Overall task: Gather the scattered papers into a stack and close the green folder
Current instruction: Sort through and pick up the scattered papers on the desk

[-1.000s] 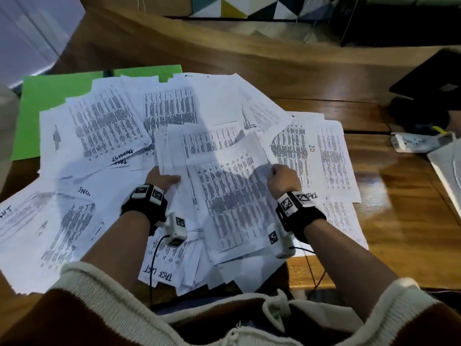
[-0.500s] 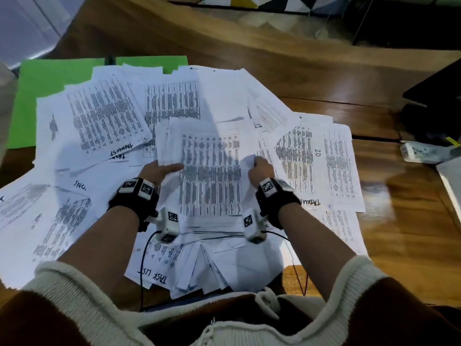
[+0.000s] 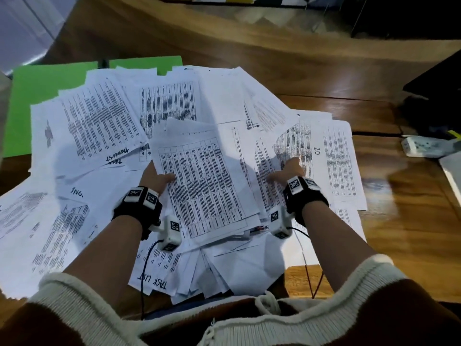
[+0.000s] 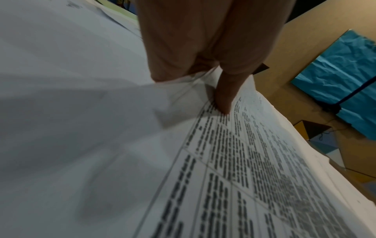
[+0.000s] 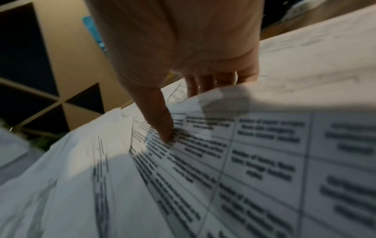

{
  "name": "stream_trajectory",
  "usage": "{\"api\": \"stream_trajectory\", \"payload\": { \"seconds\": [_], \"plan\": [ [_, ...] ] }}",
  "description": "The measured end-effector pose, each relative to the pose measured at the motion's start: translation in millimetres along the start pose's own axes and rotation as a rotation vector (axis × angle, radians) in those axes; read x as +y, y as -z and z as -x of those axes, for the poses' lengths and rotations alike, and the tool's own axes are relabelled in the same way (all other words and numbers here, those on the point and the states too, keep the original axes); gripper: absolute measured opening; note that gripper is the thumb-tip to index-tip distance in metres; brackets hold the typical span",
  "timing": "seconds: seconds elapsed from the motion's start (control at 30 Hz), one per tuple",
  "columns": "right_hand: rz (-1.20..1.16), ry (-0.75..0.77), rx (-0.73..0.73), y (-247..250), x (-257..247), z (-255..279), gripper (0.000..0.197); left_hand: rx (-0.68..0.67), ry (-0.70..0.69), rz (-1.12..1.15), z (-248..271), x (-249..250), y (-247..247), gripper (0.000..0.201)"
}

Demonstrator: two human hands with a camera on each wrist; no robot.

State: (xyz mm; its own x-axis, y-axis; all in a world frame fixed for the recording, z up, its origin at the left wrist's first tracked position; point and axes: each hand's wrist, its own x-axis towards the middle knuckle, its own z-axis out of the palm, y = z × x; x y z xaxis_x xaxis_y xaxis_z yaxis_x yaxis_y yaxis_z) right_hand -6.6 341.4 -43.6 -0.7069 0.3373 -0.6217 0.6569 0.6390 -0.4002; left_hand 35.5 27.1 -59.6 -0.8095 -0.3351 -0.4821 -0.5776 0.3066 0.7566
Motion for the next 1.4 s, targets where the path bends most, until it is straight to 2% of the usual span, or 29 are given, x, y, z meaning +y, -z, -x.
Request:
{"api": "stream_trajectory", "payload": {
  "seconds": [0.17, 0.23, 0.3, 0.4, 0.43, 0.6, 0.7, 0.77, 0.83, 0.87, 0.97, 1.1, 1.17, 1.23, 1.3, 1.4],
  "plan": [
    [-0.101, 0.076, -0.117, -7.3, 8.9, 5.3, 0.061, 0.074, -0.06, -0.114, 14.7, 2.9, -7.9, 0.06],
    [-0.101, 0.142, -0.099, -10.0, 6.6, 8.6, 0.037, 0.074, -0.059, -0.138, 17.0, 4.4, -6.7, 0.058],
    [-0.075, 0.199, -0.052, -7.7, 5.3, 12.9, 0.023, 0.064, -0.036, -0.158, 19.1, 6.4, -2.9, 0.052],
    [-0.031, 0.228, 0.069, 3.3, 8.6, 16.0, 0.028, 0.096, -0.023, -0.131, 20.6, 6.4, 7.2, 0.032],
    [-0.011, 0.232, 0.106, 8.2, 10.6, 17.9, 0.031, 0.105, -0.031, -0.127, 20.6, 3.8, 11.5, 0.031],
    [-0.017, 0.205, 0.304, 33.7, 18.7, 33.4, 0.019, 0.12, -0.02, -0.179, 15.7, -12.4, 34.3, 0.037],
    [-0.032, 0.137, 0.439, 42.4, 23.5, 44.4, 0.018, 0.126, 0.02, -0.211, 11.7, -21.3, 43.6, 0.041],
    [-0.072, 0.093, 0.503, 48.1, 25.9, 53.2, 0.023, 0.117, 0.076, -0.19, 10.5, -22.8, 46.3, 0.052],
    [-0.096, 0.043, 0.499, 53.4, 29.6, 60.0, 0.023, 0.094, 0.147, -0.201, 11.3, -22.7, 48.2, 0.069],
    [-0.081, 0.014, 0.442, 53.6, 33.0, 61.4, 0.023, 0.084, 0.174, -0.215, 8.5, -24.6, 48.3, 0.074],
    [-0.043, -0.066, 0.269, 43.5, 49.3, 69.0, 0.038, 0.071, 0.16, -0.234, 8.7, -23.1, 49.1, 0.07],
    [-0.102, -0.24, 0.292, 23.0, 67.1, 82.8, 0.059, 0.066, 0.119, -0.262, 10.4, -22.6, 46.6, 0.069],
    [-0.073, -0.246, 0.351, 20.8, 68.4, 88.7, 0.066, 0.061, 0.104, -0.265, 10.3, -22.0, 45.9, 0.071],
    [0.012, -0.178, 0.423, 23.2, 66.1, 90.3, 0.062, 0.062, 0.11, -0.268, 11.3, -20.3, 46.7, 0.072],
    [0.109, -0.096, 0.464, 31.3, 58.1, 88.6, 0.044, 0.066, 0.104, -0.261, 10.9, -19.5, 45.8, 0.069],
    [0.088, -0.005, 0.55, 54.5, 36.0, 87.0, 0.031, 0.1, 0.074, -0.247, 11.2, -16.8, 43.5, 0.053]
  ]
}}
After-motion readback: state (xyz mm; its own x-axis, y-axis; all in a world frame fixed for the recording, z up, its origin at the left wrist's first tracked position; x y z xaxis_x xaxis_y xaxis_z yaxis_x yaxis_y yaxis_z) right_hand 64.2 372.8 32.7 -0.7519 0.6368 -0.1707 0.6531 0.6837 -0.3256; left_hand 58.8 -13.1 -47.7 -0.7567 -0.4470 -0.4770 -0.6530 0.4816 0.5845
